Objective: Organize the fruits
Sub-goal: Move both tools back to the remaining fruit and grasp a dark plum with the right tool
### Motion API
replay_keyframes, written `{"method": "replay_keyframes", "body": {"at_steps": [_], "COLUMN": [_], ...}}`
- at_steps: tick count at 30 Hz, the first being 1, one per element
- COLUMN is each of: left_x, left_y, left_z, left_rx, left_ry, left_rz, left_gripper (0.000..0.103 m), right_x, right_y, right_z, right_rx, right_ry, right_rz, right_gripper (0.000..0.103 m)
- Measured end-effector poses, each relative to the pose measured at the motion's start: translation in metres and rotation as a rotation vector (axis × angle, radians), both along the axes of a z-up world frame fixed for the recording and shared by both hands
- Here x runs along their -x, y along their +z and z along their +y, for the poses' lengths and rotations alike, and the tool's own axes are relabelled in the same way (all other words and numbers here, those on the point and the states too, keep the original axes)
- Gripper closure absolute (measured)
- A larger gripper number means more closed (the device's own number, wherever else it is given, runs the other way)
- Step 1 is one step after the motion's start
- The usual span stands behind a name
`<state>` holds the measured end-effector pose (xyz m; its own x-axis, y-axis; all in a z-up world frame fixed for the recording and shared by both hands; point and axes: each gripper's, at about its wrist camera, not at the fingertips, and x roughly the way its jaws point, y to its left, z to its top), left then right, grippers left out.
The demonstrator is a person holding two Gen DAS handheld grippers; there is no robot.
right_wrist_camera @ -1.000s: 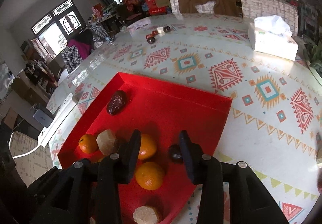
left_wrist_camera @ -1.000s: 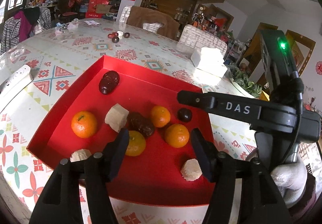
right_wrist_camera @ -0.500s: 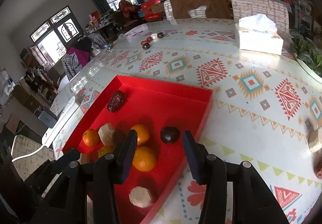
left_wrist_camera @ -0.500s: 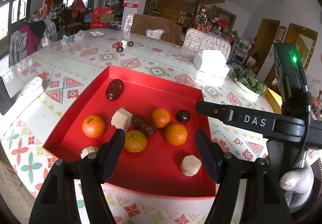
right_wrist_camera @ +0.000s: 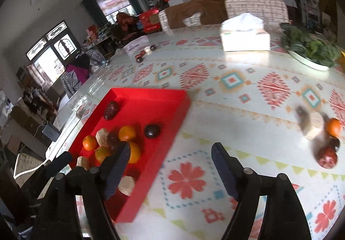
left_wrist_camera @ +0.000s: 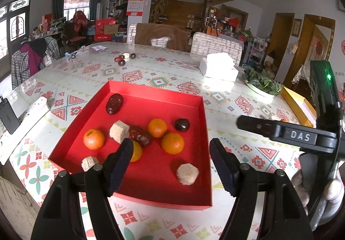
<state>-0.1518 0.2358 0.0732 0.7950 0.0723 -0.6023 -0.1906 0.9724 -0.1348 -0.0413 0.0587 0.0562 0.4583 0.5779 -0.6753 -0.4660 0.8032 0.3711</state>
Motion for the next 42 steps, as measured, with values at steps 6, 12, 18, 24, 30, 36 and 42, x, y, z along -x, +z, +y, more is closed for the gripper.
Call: {"method": "replay_keyframes", "body": {"at_steps": [6,12,18,24,30,36,42], "left_x": [-0.001,0.004,0.005,-0.005,-0.013,-0.02,-0.021], "left_y": [0.004,0.015,0.022,0.01,0.001,-0.009,-0.011], "left_z": [-0.015,-0.022,-0.036,-0.057,-0.075,-0.086,-0.088], "left_rx": [-0.017,0.017,0.014,0.028,0.036,0.068,0.088], "left_ry": [-0.013,-0.017,-0.078,-0.138,-0.172,-0.19,-0.195], "left_rz": [-0.003,-0.039,-0.055,-0.005,0.024,0.053,0.062], "left_gripper": [0.023,0.016,0.015,0.015,0.015,0.015,0.015], "right_x": [0.003,0.004,0.011,0.024,0.033,0.025,-0.007], "right_y": [0.002,0.008,0.018,0.017,0.005,-0.008,-0.021], "right_z": [-0.052,-0.123,-0.21,-0.281,-0.314,-0.293,-0.244], "right_rx": [0.011,0.029,0.09,0.107,0.103,0.066,-0.028], "right_ry": [-0.075,-0.217,-0.386,-0.522,-0.556,-0.488,-0.343], "right_rz": [-0.01,-0.051,-0.091,-0.078,-0.044,-0.018,0.032], "right_gripper": [0.02,0.018,0.018,0.018,0.018,0.018,0.032]}}
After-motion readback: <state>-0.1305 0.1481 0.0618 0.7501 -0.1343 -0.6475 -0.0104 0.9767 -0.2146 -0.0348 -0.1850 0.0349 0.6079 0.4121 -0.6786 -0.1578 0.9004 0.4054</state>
